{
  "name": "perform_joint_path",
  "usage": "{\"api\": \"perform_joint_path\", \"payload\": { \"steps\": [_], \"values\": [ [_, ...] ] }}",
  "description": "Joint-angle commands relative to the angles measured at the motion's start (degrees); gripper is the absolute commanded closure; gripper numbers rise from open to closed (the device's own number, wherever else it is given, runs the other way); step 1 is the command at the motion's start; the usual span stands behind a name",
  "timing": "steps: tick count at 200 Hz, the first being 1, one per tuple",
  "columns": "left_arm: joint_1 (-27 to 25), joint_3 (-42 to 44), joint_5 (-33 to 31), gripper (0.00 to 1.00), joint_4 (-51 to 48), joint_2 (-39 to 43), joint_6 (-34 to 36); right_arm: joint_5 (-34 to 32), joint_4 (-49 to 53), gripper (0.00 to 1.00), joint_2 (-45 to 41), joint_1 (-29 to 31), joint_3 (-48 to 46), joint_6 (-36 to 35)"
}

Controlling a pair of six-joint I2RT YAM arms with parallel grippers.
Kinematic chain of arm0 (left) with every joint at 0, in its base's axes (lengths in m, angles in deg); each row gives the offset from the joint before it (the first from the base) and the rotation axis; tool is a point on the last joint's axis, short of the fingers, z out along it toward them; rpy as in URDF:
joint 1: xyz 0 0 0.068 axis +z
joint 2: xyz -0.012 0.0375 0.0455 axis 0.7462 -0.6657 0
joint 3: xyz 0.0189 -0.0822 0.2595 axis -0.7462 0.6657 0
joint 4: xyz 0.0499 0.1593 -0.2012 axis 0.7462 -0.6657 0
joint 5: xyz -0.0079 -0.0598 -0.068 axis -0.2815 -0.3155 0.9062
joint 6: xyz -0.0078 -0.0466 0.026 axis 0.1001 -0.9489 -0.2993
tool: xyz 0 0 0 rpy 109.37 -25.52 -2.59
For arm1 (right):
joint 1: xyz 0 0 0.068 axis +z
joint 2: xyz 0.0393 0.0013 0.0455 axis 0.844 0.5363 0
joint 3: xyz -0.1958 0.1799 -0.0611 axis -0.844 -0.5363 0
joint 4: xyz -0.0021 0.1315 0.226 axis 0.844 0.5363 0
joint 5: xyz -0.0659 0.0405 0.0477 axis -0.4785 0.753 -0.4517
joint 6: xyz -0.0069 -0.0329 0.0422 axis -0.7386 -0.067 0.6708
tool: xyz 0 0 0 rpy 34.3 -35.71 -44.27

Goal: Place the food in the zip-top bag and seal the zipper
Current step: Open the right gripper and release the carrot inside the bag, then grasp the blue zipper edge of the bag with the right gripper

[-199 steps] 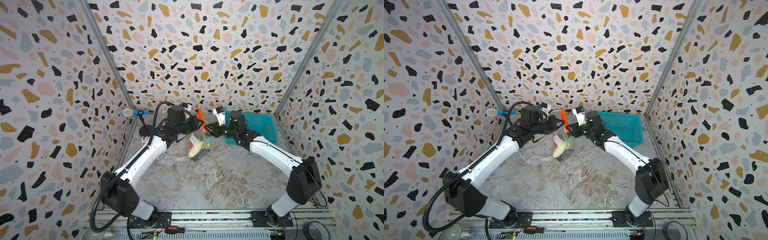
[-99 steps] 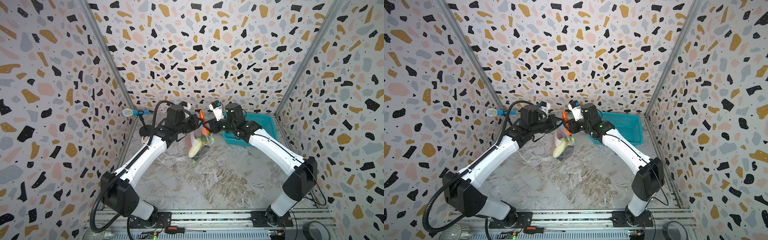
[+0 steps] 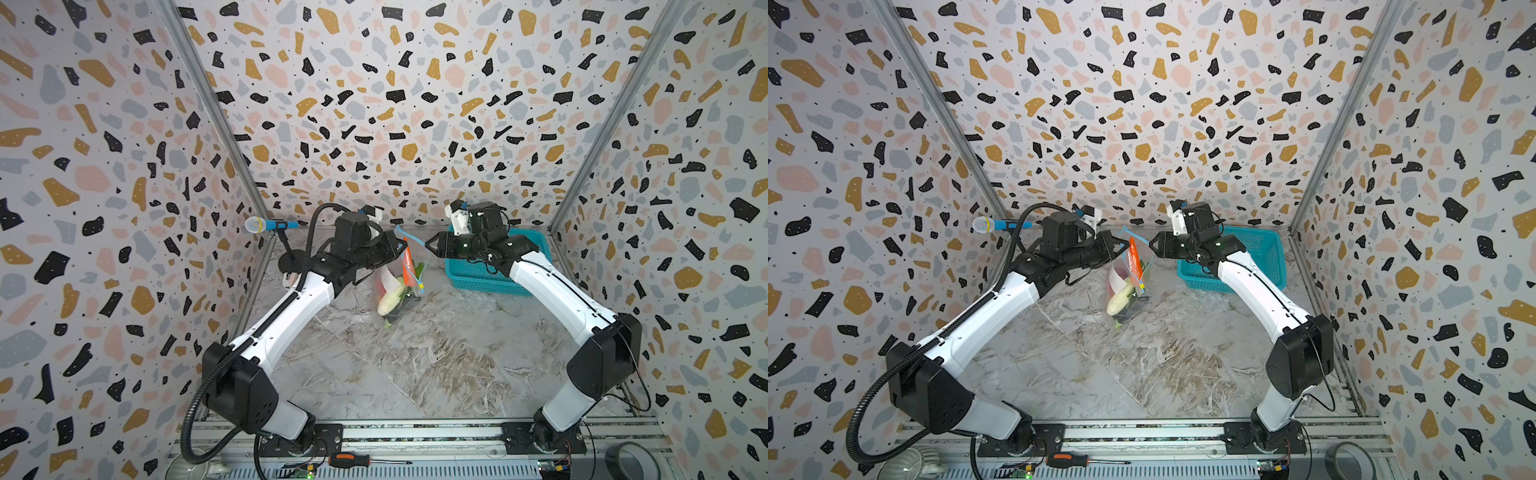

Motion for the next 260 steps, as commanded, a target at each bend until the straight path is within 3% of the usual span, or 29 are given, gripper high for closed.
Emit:
{"api": "perform_joint_path", "payload": {
  "steps": [1, 38, 87, 116, 149, 260],
  "values": [
    [-0.31, 0.38, 0.58, 1.0, 2.21, 1.99, 0.58, 2.22, 2.04, 0.53, 1.29, 0.41, 2.34, 0.99],
    [-0.28, 0.34, 0.66, 1.0, 2.34, 1.69, 0.45, 4.11, 2.62, 0.59, 3.15, 1.11, 4.25, 1.04],
    [-0.34, -0.89, 0.4, 1.0, 1.05, 1.49, 0.77, 5.92, 1.99, 0.85, 4.07, 1.7, 6.8, 0.07],
    [-0.21, -1.72, -0.21, 1.0, -0.48, 1.66, 1.34, 5.95, 2.49, 0.96, 4.92, 2.92, 10.42, -1.43],
    [-0.02, -2.55, -0.93, 1.0, -2.01, 2.22, 1.76, 6.25, 4.18, 0.99, 7.04, 3.78, 15.16, -2.65],
    [0.4, -4.33, -4.92, 1.0, -5.15, 5.93, 0.35, 6.64, 11.98, 0.99, 14.07, 5.81, 33.99, -5.77]
  ]
}}
